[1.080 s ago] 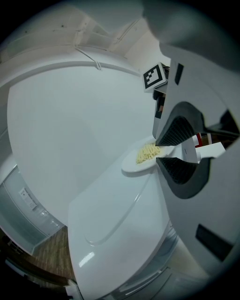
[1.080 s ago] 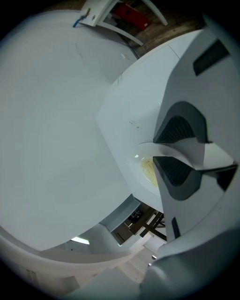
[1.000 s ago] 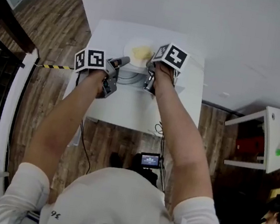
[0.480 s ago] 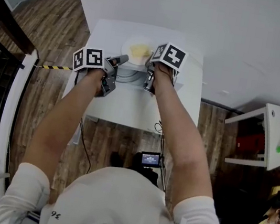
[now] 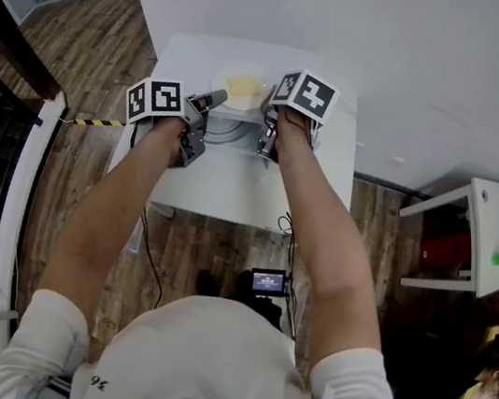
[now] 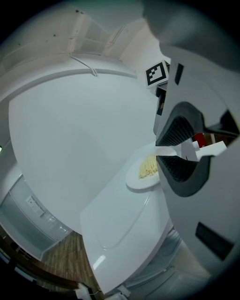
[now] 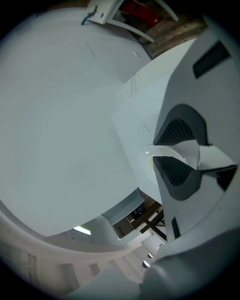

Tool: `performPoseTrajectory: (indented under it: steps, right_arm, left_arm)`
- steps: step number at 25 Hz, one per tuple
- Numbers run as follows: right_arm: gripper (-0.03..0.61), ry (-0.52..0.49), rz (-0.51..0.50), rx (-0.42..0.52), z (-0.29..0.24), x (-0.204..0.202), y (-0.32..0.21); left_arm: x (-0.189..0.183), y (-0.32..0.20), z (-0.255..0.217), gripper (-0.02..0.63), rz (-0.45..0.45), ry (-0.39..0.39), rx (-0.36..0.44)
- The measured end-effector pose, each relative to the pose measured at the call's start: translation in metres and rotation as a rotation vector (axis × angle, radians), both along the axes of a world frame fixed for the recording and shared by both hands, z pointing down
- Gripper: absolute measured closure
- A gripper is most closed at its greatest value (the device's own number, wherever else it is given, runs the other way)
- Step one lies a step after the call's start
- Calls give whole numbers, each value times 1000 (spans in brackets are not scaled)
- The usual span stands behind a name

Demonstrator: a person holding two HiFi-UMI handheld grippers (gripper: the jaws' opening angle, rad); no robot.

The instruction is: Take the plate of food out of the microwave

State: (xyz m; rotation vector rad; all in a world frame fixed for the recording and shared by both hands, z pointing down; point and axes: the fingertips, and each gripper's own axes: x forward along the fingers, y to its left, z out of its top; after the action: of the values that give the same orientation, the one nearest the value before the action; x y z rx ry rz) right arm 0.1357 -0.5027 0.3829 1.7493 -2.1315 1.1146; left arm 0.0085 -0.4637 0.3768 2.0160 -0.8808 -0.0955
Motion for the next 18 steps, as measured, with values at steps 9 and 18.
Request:
performPoseTrajectory:
  steps: [9,18]
  right_arm:
    - [511,53,-90,178,-55,10,20]
    - [577,21,-148,318,-98,19,70]
  left_arm:
    - [-2,21,-50,552,-11,-3,144]
    - [-4,65,-76,552,-9,-28,268]
